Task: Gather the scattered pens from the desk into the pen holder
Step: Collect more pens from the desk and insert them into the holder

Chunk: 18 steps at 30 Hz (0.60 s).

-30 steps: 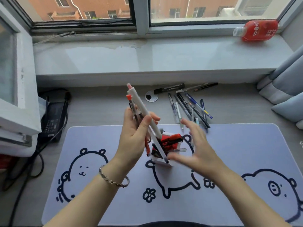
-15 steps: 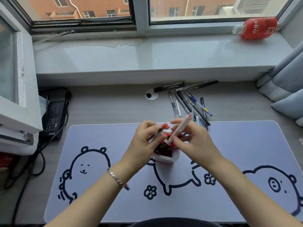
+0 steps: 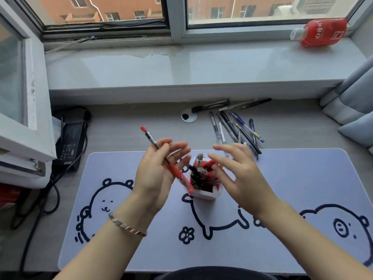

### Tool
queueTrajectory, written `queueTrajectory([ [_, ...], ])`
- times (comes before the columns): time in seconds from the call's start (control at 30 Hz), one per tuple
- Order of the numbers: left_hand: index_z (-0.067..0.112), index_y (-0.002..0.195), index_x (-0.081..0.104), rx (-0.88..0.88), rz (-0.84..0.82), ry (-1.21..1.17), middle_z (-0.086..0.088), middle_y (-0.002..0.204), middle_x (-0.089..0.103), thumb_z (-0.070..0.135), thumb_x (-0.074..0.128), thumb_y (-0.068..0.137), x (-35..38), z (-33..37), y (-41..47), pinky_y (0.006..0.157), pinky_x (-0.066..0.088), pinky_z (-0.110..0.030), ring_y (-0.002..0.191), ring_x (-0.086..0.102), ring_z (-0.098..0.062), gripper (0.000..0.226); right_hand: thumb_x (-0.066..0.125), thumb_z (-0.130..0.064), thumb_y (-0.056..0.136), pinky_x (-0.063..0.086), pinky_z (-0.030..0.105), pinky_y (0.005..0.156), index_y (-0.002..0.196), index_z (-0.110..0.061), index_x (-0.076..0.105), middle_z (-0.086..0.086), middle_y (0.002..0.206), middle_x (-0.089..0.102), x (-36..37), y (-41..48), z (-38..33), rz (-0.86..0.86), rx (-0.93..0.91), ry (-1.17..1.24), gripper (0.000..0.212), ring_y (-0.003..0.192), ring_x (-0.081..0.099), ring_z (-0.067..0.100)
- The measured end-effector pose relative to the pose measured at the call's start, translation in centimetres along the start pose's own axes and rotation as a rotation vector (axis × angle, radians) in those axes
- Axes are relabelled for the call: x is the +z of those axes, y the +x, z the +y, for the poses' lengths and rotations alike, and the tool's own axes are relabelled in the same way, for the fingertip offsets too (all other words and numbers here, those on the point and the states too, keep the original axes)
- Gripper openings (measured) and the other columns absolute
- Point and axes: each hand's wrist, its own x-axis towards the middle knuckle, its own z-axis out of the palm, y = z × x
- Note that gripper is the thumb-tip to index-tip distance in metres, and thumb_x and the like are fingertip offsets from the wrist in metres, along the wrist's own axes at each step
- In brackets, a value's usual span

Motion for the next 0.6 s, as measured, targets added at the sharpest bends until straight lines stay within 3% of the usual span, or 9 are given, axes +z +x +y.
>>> queueTrajectory([
  [0.1, 0.020, 0.080, 0.043, -0.037, -0.107, -0.328, -0.009, 0.094, 0.073, 0.014, 0.034, 0.094, 1.4, 0.6, -1.1, 0.093, 0.048, -0.037, 0.095, 0.069, -0.020, 0.018, 0.060, -0.035, 0.077, 0.041, 0.010, 0.078, 0.112, -0.031, 0.054, -0.005, 0.095, 0.065, -1.7, -0.6, -2.1, -0.072, 0.101, 0.372, 0.036, 0.085, 0.057, 0.008],
  [0.2, 0.022, 0.081, 0.040, -0.031, -0.169, -0.275, -0.007, 0.106, 0.071, 0.021, 0.045, 0.082, 3.1, -0.7, -1.9, 0.099, 0.042, -0.037, 0.107, 0.063, -0.017, 0.005, 0.066, -0.030, 0.074, 0.049, 0.016, 0.064, 0.102, -0.039, 0.054, -0.009, 0.083, 0.067, -1.8, -0.9, -3.8, -0.055, 0.147, 0.653, 0.031, 0.070, 0.062, 0.010],
  [0.27, 0.021, 0.087, 0.043, 0.017, -0.200, -0.040, -0.005, 0.110, 0.068, 0.028, 0.048, 0.078, 3.3, -1.7, -1.9, 0.091, 0.048, -0.028, 0.101, 0.065, -0.007, 0.012, 0.063, -0.029, 0.076, 0.050, 0.017, 0.060, 0.089, -0.042, 0.060, -0.015, 0.080, 0.069, -2.1, -0.7, -4.2, 0.055, 0.180, 0.676, 0.018, 0.066, 0.065, 0.007],
  [0.33, 0.023, 0.106, 0.045, 0.142, -0.169, 0.379, 0.001, 0.120, 0.058, 0.038, 0.048, 0.079, 2.4, -2.1, -1.5, 0.083, 0.048, -0.013, 0.102, 0.060, 0.000, 0.031, 0.062, -0.027, 0.079, 0.046, 0.010, 0.057, 0.083, -0.036, 0.064, -0.022, 0.078, 0.070, -3.6, -0.3, -3.6, 0.152, 0.227, 0.656, 0.010, 0.063, 0.064, -0.001],
  [0.4, 0.028, 0.130, 0.031, 0.262, -0.147, 0.859, 0.013, 0.135, 0.036, 0.053, 0.048, 0.073, 0.5, -2.3, -0.8, 0.100, 0.032, -0.016, 0.125, 0.038, -0.002, 0.065, 0.062, -0.018, 0.084, 0.043, 0.002, 0.059, 0.080, -0.031, 0.062, -0.031, 0.076, 0.068, -5.8, 0.1, -2.5, 0.180, 0.236, 0.561, 0.013, 0.065, 0.062, -0.009],
  [0.5, 0.036, 0.141, 0.007, 0.272, -0.318, 1.258, 0.025, 0.141, 0.010, 0.055, 0.067, 0.061, -2.3, -3.5, 0.1, 0.111, 0.012, -0.021, 0.135, 0.009, 0.003, 0.101, 0.059, -0.021, 0.086, 0.040, -0.001, 0.060, 0.074, -0.033, 0.061, -0.030, 0.068, 0.066, -9.2, 0.4, -1.6, 0.011, 0.258, 0.302, 0.016, 0.067, 0.060, -0.008],
  [0.6, 0.048, 0.132, 0.001, 0.280, -0.453, 1.362, 0.021, 0.148, 0.004, 0.048, 0.080, 0.057, -3.1, -5.3, 0.9, 0.116, 0.010, -0.031, 0.141, 0.001, -0.002, 0.109, 0.064, -0.023, 0.083, 0.045, 0.010, 0.066, 0.076, -0.026, 0.068, -0.015, 0.071, 0.066, -9.3, 0.8, -1.3, -0.266, 0.249, 0.021, 0.009, 0.073, 0.061, 0.002],
])
